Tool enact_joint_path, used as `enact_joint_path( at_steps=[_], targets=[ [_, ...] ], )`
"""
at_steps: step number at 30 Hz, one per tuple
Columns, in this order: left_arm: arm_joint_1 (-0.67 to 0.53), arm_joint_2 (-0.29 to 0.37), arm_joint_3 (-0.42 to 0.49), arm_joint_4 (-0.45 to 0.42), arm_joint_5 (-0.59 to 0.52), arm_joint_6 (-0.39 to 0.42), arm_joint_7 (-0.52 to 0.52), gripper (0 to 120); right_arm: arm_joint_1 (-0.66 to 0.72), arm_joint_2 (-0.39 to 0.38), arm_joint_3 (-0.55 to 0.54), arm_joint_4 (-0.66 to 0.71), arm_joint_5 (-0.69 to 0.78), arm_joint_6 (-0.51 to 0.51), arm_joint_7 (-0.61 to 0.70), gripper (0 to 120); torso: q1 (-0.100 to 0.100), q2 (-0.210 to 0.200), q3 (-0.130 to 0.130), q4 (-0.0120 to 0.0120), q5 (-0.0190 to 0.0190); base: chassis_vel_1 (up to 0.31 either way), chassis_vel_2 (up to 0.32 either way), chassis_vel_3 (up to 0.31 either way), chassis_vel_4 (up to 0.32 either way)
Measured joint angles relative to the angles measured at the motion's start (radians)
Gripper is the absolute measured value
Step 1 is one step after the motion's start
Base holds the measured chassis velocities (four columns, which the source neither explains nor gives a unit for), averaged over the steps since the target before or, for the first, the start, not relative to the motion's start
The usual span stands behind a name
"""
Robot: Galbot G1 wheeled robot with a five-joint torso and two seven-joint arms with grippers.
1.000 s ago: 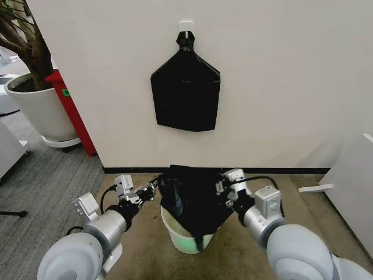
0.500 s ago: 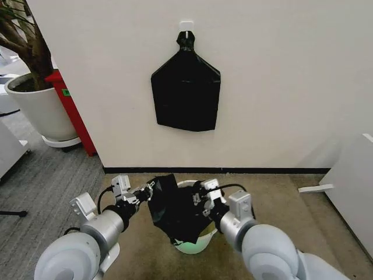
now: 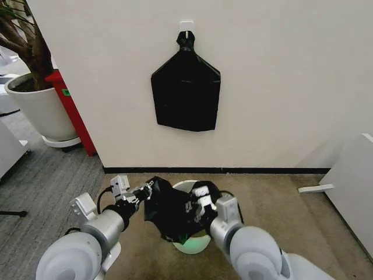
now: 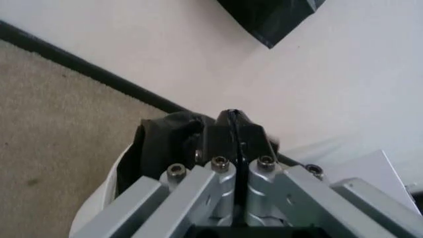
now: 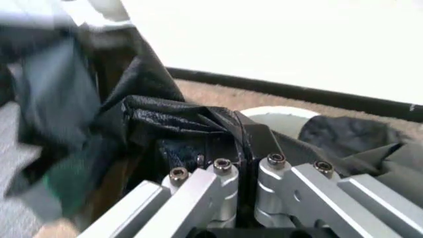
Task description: Place the garbage bag over the trash bin.
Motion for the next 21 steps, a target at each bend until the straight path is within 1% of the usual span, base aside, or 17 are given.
enact_joint_path(
  at_steps=[4,9,16,21],
  targets=[
    [0.011,-0.009,0.025,0.000,0.020,0.007,-0.009,0,-0.029,0.004,0.040,0.015,0.005,0.000,0.005,0,0.000,0.000,0.000,-0.0001,0.0000,0.000,0.000,0.000,0.000],
    [0.013,-0.007,0.034,0.000,0.042,0.019,-0.010,0,-0.058,0.024,0.043,0.005,-0.022,0.002,0.004,0,0.000,0.000,0.000,-0.0001,0.0000,0.000,0.000,0.000,0.000],
    [0.044,0.021,0.034,0.000,0.058,0.044,-0.033,0,-0.076,0.030,0.036,0.000,-0.026,0.003,0.012,0,0.000,0.000,0.000,0.0000,0.0001,0.000,0.000,0.000,0.000],
    [0.042,0.064,0.032,0.000,0.051,0.053,-0.066,0,-0.084,0.017,0.026,0.008,0.003,0.001,0.033,0,0.000,0.000,0.000,0.0000,0.0000,0.000,0.000,0.000,0.000]
  ],
)
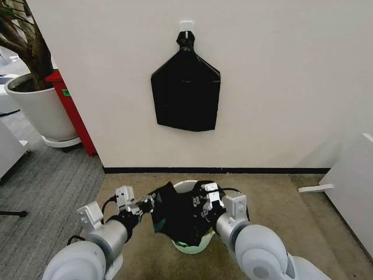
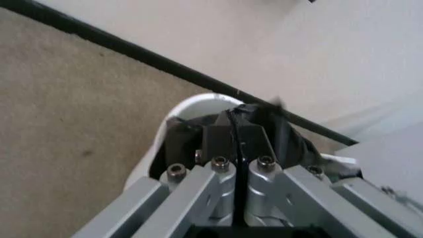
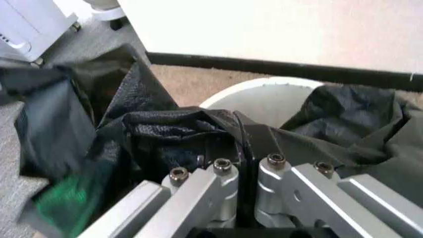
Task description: Place the garbage bag over the trash bin.
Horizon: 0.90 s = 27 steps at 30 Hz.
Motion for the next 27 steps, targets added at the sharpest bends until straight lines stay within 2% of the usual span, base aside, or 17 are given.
enact_joint_path(
  at_steps=[4,14,21,27],
  targets=[
    [-0.010,0.025,-0.007,0.000,-0.013,0.022,-0.035,0,-0.009,-0.005,-0.001,-0.008,0.030,-0.003,0.011,0,0.000,0.000,0.000,-0.0002,0.0000,0.000,0.000,0.000,0.000],
    [0.071,0.049,-0.020,0.000,-0.012,0.112,-0.108,0,-0.022,0.013,-0.050,-0.053,0.071,-0.012,0.032,0,0.000,0.000,0.000,0.0000,0.0000,0.000,0.000,0.000,0.000],
    [0.083,0.041,-0.053,0.000,-0.003,0.095,-0.107,0,-0.010,0.021,-0.076,-0.068,0.042,-0.014,0.019,0,0.000,0.000,0.000,0.0000,0.0000,0.000,0.000,0.000,0.000],
    [0.073,0.016,-0.043,0.000,0.043,0.060,-0.074,0,0.000,0.018,-0.022,-0.061,0.033,-0.012,0.009,0,0.000,0.000,0.000,0.0000,0.0000,0.000,0.000,0.000,0.000]
  ],
)
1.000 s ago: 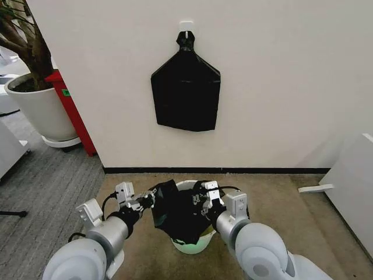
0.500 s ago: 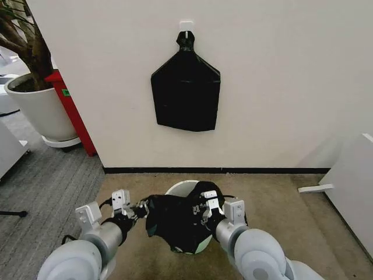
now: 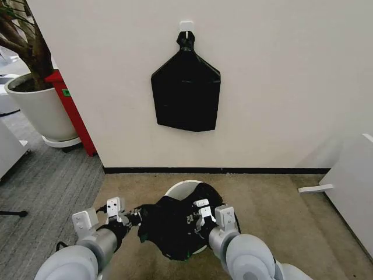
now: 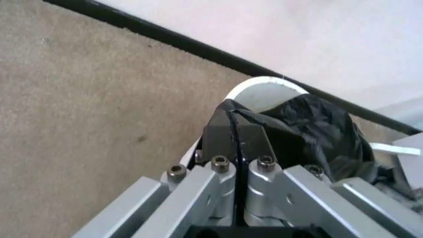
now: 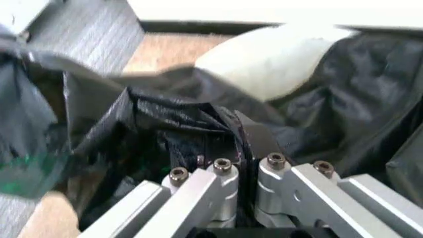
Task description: Place the garbage bag over the trash bin.
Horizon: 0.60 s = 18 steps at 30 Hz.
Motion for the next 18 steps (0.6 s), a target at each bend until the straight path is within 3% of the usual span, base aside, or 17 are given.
enact_joint_path(
  at_steps=[6,10,18],
  targets=[
    [0.004,-0.011,-0.006,0.000,0.000,0.003,0.000,0,-0.016,-0.008,0.021,0.032,-0.004,0.002,-0.002,0,0.000,0.000,0.000,0.0000,0.0000,0.000,0.000,0.000,0.000],
    [-0.002,-0.024,-0.012,0.000,0.020,-0.044,0.043,0,-0.034,0.014,0.024,0.044,-0.082,0.021,-0.040,0,0.000,0.000,0.000,-0.0001,0.0001,0.000,0.000,0.000,0.000],
    [0.030,-0.058,-0.015,0.000,0.134,-0.202,0.260,0,-0.022,0.046,0.078,0.135,-0.178,0.056,-0.070,0,0.000,0.000,0.000,0.0001,0.0000,0.000,0.000,0.000,0.000]
  ],
)
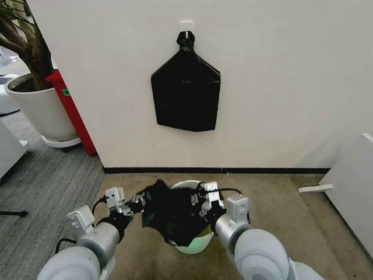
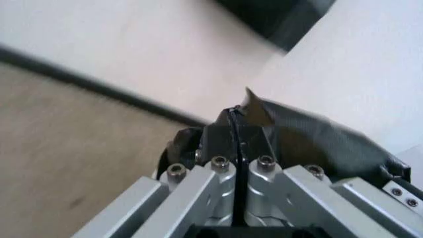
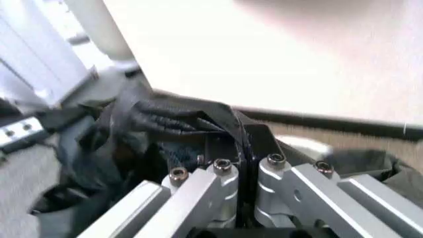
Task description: Place the garbage bag over the trash bin.
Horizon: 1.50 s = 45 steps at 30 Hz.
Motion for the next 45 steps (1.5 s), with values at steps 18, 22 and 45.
enact_joint_path(
  at_steps=[18,22,45],
  targets=[
    [0.084,-0.052,-0.092,0.000,0.043,-0.075,0.124,0,-0.063,0.019,-0.022,0.079,0.208,0.010,0.046,0,0.000,0.000,0.000,0.0000,0.0000,0.000,0.000,0.000,0.000],
    [0.101,-0.055,-0.124,0.000,0.007,-0.051,0.101,0,-0.066,-0.011,-0.023,0.079,0.248,0.013,0.052,0,0.000,0.000,0.000,-0.0001,0.0001,0.000,0.000,0.000,0.000],
    [0.117,-0.092,-0.092,0.000,0.110,-0.055,0.050,0,0.120,0.110,-0.212,-0.144,0.274,0.091,-0.094,0,0.000,0.000,0.000,-0.0001,-0.0001,0.000,0.000,0.000,0.000]
  ],
)
